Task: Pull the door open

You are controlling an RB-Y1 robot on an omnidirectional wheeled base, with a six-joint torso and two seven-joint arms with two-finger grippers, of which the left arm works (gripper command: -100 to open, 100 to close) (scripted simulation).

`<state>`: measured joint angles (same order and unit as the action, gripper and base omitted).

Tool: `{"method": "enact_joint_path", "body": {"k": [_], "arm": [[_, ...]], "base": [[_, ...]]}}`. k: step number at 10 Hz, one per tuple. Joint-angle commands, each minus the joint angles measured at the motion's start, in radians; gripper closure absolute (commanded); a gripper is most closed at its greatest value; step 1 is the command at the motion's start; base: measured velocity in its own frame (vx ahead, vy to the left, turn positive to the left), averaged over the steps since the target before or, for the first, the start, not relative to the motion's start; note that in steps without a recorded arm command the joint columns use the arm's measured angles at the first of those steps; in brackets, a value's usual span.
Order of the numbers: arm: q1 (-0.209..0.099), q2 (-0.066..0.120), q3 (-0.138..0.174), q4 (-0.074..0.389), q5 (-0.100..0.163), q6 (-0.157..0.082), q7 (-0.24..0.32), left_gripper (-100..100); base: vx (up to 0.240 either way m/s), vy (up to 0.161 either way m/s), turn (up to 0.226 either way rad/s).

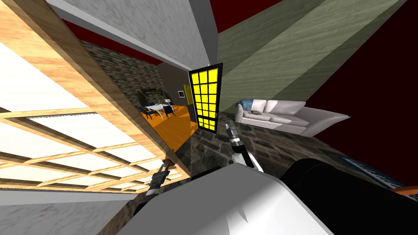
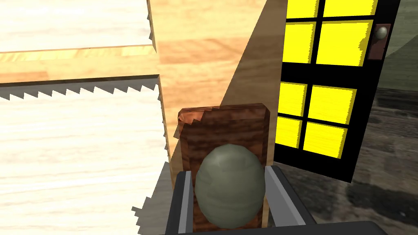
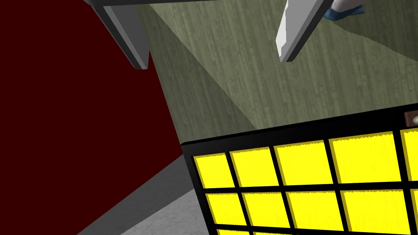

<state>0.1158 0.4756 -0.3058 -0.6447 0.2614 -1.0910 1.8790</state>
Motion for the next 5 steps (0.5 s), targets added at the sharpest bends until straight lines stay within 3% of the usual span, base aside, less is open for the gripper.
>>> {"method": "enact_joint_path", "body": {"k": [1, 5], "arm": [[0.004, 0.006, -0.004, 0.008, -0.003, -0.017, 0.007, 100], [0.02, 0.026, -0.02, 0.038, -0.015, -0.081, 0.033, 100]], "base": [[-0.152, 0.025, -0.108], [-0.224, 0.078, -0.172]]}}
